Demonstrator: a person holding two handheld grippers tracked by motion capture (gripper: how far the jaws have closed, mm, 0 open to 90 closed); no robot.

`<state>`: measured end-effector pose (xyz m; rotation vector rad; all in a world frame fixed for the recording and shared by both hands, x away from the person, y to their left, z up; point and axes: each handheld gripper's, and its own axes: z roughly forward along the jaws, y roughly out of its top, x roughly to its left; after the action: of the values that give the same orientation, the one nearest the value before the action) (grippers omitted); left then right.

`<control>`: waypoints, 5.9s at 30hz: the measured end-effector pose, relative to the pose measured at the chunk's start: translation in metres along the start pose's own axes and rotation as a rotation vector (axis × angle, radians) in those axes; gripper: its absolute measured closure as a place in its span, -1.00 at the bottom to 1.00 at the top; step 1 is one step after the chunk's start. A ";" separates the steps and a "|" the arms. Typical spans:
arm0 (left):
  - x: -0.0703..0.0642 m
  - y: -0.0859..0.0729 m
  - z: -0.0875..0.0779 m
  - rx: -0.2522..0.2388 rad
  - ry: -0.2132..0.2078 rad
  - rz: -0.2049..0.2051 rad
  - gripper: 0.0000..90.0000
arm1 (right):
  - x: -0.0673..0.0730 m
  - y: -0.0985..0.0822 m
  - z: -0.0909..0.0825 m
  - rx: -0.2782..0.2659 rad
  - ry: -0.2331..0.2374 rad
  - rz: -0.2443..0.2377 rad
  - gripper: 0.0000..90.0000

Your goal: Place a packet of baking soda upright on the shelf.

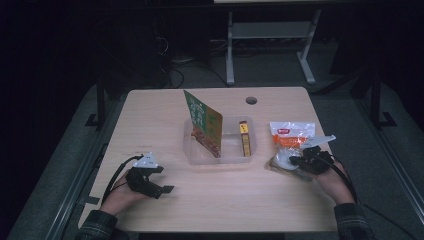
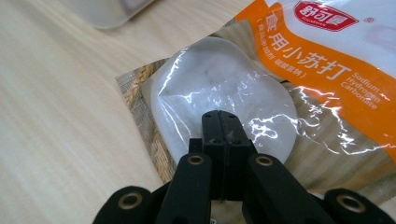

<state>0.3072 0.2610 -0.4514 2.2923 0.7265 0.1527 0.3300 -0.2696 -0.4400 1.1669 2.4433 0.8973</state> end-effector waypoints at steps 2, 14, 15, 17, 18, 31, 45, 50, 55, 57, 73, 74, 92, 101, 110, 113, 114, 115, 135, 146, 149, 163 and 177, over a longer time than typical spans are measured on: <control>0.000 0.000 0.000 -0.004 -0.002 -0.001 -0.69 | 0.003 -0.001 -0.004 0.009 -0.013 -0.027 1.00; 0.000 0.000 0.000 0.008 -0.006 0.001 -0.69 | 0.007 -0.002 -0.005 0.036 0.062 -0.040 1.00; 0.000 0.000 0.000 0.006 -0.006 0.000 -0.69 | 0.009 -0.002 -0.005 0.033 0.071 -0.046 1.00; 0.000 0.000 0.000 0.007 -0.005 0.008 -0.69 | 0.015 -0.002 -0.006 0.037 0.092 -0.056 1.00; 0.000 0.000 0.000 0.009 -0.007 -0.001 -0.69 | 0.018 -0.002 -0.006 0.038 0.102 -0.067 1.00; -0.001 0.000 0.001 0.006 -0.009 -0.004 -0.69 | 0.032 0.006 0.001 0.051 0.153 -0.160 1.00; 0.000 0.000 0.000 0.005 -0.006 0.003 -0.69 | 0.071 0.014 0.008 0.051 0.291 -0.236 1.00; 0.000 0.001 0.000 0.004 -0.005 0.004 -0.69 | 0.090 0.019 0.013 0.049 0.315 -0.285 1.00; -0.001 0.000 0.001 0.000 -0.008 -0.006 -0.69 | 0.114 0.026 0.018 0.050 0.338 -0.327 1.00; -0.001 0.001 0.001 -0.004 -0.009 -0.002 -0.69 | 0.123 0.028 0.020 0.050 0.348 -0.345 1.00; -0.008 0.005 0.000 -0.020 -0.055 0.035 -0.68 | 0.188 0.048 0.041 0.010 0.451 -0.488 1.00; -0.008 0.006 0.000 -0.025 -0.062 0.035 -0.67 | 0.190 0.048 0.042 0.007 0.458 -0.495 1.00; -0.061 0.065 0.045 -0.079 -0.213 0.129 -0.51 | 0.130 0.034 0.001 -0.131 0.302 -0.221 0.30; -0.077 0.096 0.085 -0.059 -0.270 0.153 -0.34 | 0.111 0.021 -0.010 -0.157 0.248 -0.157 0.10; -0.085 0.110 0.123 0.017 -0.358 0.172 -0.01 | 0.110 0.007 -0.020 -0.156 0.211 -0.121 0.08; -0.084 0.111 0.126 0.027 -0.401 0.163 0.15 | 0.109 0.003 -0.024 -0.164 0.196 -0.113 0.09; -0.084 0.111 0.126 0.029 -0.414 0.161 0.22 | 0.109 0.002 -0.025 -0.165 0.195 -0.105 0.09; -0.083 0.111 0.127 0.033 -0.432 0.167 0.33 | 0.109 0.001 -0.026 -0.168 0.187 -0.105 0.09; -0.100 0.120 0.090 -0.104 -0.387 0.263 1.00 | 0.101 -0.003 -0.037 -0.241 0.195 -0.024 -0.38; -0.086 0.120 0.056 -0.218 -0.328 0.245 1.00 | 0.103 0.000 -0.036 -0.287 0.262 -0.006 -0.54; -0.081 0.120 0.048 -0.240 -0.312 0.240 1.00 | 0.103 0.002 -0.034 -0.296 0.283 -0.004 -0.54; -0.065 0.114 0.019 -0.345 -0.244 0.168 1.00 | 0.111 0.021 -0.006 -0.323 0.407 0.003 -0.48; -0.061 0.107 0.010 -0.373 -0.221 0.133 1.00 | 0.120 0.043 0.012 -0.357 0.543 -0.036 0.77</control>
<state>0.3083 0.1592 -0.3811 1.9601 0.3939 0.0860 0.2859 -0.1511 -0.4209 0.8245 2.5155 1.7394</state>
